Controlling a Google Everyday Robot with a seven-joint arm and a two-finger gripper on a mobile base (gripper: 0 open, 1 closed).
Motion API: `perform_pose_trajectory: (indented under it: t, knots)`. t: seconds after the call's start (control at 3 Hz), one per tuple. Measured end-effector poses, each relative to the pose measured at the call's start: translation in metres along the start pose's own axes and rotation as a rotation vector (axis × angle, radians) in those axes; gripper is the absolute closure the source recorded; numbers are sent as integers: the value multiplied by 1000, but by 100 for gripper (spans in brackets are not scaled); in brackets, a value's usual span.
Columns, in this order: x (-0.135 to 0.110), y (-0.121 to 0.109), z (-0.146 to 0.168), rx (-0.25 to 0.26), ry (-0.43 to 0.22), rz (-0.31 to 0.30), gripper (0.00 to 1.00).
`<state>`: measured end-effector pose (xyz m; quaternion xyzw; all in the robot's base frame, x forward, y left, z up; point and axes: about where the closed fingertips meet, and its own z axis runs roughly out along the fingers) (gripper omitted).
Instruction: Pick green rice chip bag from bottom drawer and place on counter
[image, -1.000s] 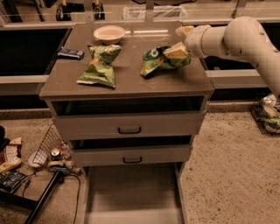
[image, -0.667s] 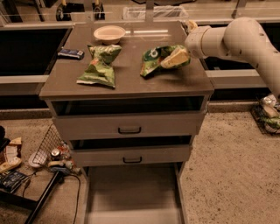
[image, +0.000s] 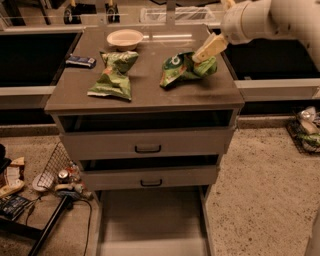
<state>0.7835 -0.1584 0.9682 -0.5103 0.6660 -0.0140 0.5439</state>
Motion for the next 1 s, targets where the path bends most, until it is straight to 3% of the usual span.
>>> perform_pose_trajectory:
  t: [0.33,0.67,1.0]
  knots:
    - [3,-22,-67,-2,126,-20,0]
    - [1,-47,-167,99,258,-5,0]
    - [-6,-56,-292,337,366,53,0]
